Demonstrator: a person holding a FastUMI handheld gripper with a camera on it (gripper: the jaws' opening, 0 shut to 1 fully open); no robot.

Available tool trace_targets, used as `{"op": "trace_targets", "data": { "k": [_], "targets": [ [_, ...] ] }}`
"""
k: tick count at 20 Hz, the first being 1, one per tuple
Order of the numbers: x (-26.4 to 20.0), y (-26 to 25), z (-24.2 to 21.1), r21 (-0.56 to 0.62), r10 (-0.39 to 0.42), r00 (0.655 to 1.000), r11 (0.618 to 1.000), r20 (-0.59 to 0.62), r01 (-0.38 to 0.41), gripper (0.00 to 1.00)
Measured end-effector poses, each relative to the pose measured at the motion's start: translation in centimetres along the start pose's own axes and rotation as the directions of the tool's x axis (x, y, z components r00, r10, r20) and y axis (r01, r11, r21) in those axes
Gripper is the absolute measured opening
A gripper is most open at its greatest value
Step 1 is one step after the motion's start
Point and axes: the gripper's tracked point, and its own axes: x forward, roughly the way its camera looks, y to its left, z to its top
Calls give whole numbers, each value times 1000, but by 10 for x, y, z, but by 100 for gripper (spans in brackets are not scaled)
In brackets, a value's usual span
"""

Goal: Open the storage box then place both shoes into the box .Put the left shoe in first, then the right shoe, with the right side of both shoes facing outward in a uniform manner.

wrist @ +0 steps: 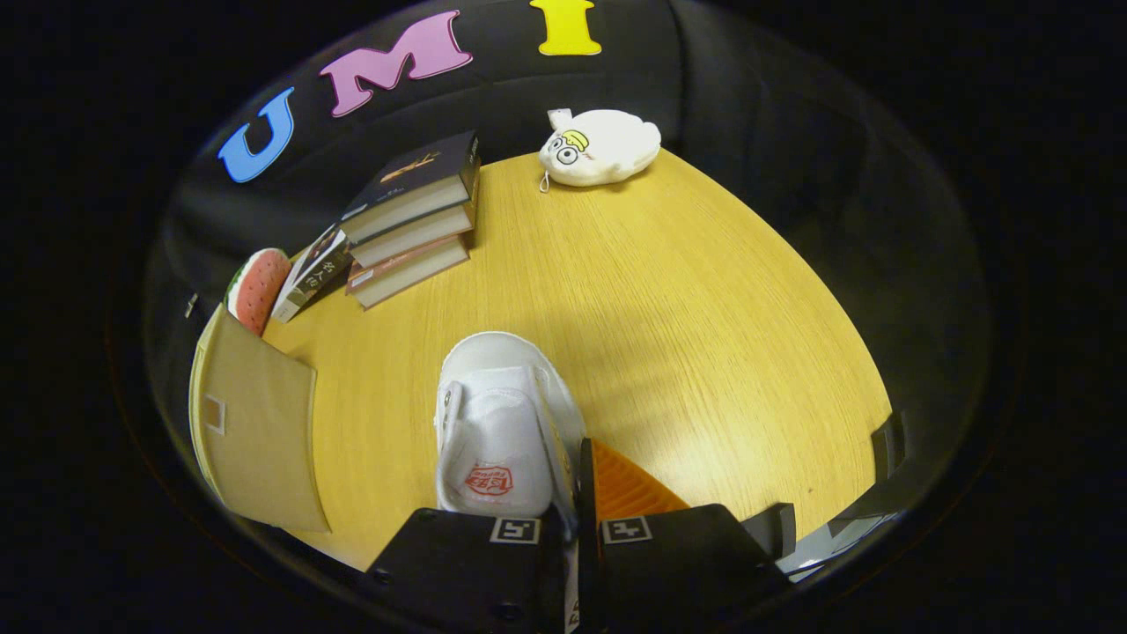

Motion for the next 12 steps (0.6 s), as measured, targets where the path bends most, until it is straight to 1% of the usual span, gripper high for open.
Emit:
{"op": "trace_targets", "data": {
  "k": [3,5,9,12],
  "targets": [
    [-34,20,28,11,1,998,1000,57,-1,11],
    [-64,42,52,26,10,994,1000,113,-13,11],
    [-111,111,84,55,75,986,995,150,-85,11],
    [-138,175,97,34,143,973,988,180,-152,11]
  ]
}}
